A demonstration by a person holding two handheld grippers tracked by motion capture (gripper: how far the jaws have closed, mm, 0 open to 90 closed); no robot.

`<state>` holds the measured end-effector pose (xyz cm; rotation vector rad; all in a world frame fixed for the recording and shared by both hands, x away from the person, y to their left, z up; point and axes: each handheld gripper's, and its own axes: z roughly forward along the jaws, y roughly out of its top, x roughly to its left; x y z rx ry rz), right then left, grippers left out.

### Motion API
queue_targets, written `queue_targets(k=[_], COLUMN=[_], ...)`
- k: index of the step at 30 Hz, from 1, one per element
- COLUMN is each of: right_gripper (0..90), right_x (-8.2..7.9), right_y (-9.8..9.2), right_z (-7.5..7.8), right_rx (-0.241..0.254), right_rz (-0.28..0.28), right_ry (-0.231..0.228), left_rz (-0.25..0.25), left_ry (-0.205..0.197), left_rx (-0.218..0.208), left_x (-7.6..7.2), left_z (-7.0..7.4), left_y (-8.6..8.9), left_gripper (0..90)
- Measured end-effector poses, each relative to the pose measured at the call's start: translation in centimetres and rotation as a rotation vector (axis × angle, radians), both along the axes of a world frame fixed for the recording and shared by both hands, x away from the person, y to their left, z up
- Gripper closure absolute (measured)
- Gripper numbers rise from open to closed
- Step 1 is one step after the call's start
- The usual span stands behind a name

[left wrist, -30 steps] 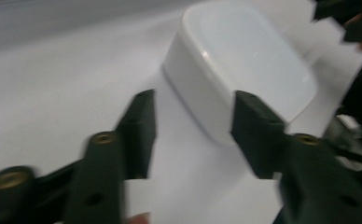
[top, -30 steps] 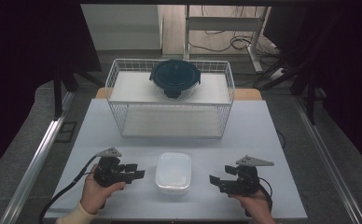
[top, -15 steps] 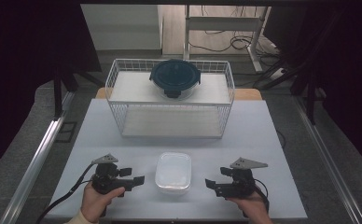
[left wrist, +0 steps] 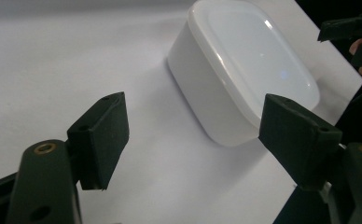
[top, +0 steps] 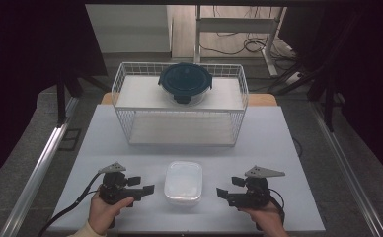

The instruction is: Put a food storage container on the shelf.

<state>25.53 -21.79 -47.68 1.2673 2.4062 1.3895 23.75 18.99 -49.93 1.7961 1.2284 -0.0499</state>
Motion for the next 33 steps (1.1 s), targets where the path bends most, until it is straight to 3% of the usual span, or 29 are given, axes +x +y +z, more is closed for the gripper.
queue_targets(k=[4, 12, 20, 23, 24, 25, 29, 31, 33], right_gripper=[22.6, 25.0, 27.4, 29.3, 29.3, 29.8, 30.2, 30.8, 31.5], right_x=[0.2, 0.3, 1.3, 2.0, 2.0, 2.5, 3.3, 3.8, 3.8], right_y=[0.1, 0.4, 1.9, 3.0, 3.0, 3.9, 5.1, 5.7, 5.9], right_z=[0.0, 0.0, 0.1, 0.1, 0.1, 0.1, -0.1, -0.5, -0.8], right_rx=[0.018, 0.051, 0.116, 0.104, 0.104, 0.093, 0.081, 0.096, 0.094], right_rz=[-0.013, -0.005, -0.008, -0.015, -0.015, -0.014, -0.019, -0.041, -0.047], right_ry=[0.009, 0.041, 0.119, 0.142, 0.142, 0.153, 0.174, 0.198, 0.211], left_rz=[-0.015, -0.014, -0.026, -0.01, -0.01, -0.014, -0.052, -0.073, -0.085], left_ry=[0.029, 0.049, 0.106, 0.145, 0.145, 0.138, 0.128, 0.143, 0.153], left_rx=[-0.036, -0.059, -0.146, -0.213, -0.213, -0.185, -0.177, -0.18, -0.156], left_x=[0.2, 0.8, 2.3, 3.6, 3.6, 4.2, 4.8, 4.8, 4.8], left_z=[-0.2, -0.3, -0.6, -0.7, -0.7, -0.4, 0.1, -0.2, -0.6], left_y=[-0.2, -0.1, -0.2, -0.1, -0.1, -0.4, -1.5, -2.0, -2.2], left_gripper=[23.9, 24.2, 31.0, 33.3, 33.8, 33.7, 33.8, 35.3, 36.7])
